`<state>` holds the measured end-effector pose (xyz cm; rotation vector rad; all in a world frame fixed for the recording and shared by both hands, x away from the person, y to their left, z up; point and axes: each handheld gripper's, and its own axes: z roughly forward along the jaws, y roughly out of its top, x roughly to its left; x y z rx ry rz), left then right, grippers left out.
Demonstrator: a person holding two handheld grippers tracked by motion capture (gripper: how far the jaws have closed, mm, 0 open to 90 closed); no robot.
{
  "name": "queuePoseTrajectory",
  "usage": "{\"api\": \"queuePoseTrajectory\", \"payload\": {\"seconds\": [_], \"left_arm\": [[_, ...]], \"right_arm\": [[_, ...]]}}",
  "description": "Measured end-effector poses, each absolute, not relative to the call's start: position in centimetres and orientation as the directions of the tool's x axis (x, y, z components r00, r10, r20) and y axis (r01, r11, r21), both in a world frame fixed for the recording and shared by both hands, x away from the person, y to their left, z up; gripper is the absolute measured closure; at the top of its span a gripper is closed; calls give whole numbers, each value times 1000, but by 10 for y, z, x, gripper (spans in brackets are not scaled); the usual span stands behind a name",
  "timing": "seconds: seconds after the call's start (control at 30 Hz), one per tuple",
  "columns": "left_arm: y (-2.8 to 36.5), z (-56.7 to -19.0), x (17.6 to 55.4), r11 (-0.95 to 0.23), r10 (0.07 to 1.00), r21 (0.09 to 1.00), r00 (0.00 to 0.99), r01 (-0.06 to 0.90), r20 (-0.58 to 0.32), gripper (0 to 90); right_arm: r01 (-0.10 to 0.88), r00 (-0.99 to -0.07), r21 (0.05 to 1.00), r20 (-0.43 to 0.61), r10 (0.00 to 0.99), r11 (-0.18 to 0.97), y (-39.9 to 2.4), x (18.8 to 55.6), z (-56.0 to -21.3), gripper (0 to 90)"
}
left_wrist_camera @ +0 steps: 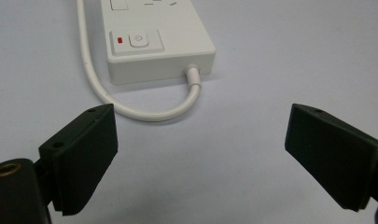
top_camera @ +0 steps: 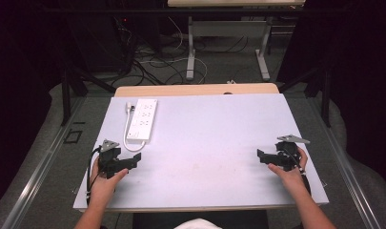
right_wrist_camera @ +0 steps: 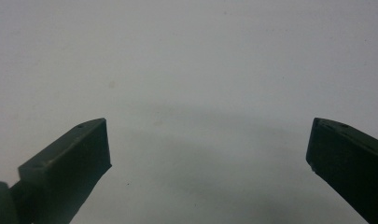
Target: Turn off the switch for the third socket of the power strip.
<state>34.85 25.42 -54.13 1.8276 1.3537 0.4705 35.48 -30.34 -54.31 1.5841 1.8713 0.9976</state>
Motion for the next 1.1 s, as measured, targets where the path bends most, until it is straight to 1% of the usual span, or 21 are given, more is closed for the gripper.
{"api": "queuePoseTrajectory", "payload": {"seconds": [0.17, 0.3, 0.63, 0.77, 0.9, 1.03, 1.1], "left_arm": [[255, -540, 348, -107, 920, 779, 358, 618, -158, 152], [254, -540, 347, -100, 918, 781, 359, 617, -166, 166], [250, -538, 345, -119, 921, 775, 361, 620, -147, 249], [248, -538, 345, -143, 920, 779, 373, 610, -123, 292], [247, -538, 346, -137, 922, 788, 368, 601, -120, 303], [246, -535, 347, -143, 924, 783, 365, 605, -113, 315], [244, -533, 348, -136, 924, 776, 361, 615, -124, 324]], "right_arm": [[610, -209, 790, 91, 974, 57, -303, 354, -541, 0], [602, -218, 796, 82, 973, 67, -302, 353, -541, 0], [602, -232, 793, 65, 971, 90, -298, 354, -543, 5], [602, -237, 793, 63, 970, 95, -296, 353, -543, 13], [597, -245, 796, 57, 968, 104, -296, 353, -543, 14], [600, -245, 793, 60, 968, 103, -295, 353, -544, 16], [599, -245, 794, 60, 968, 102, -295, 353, -544, 16]]}}
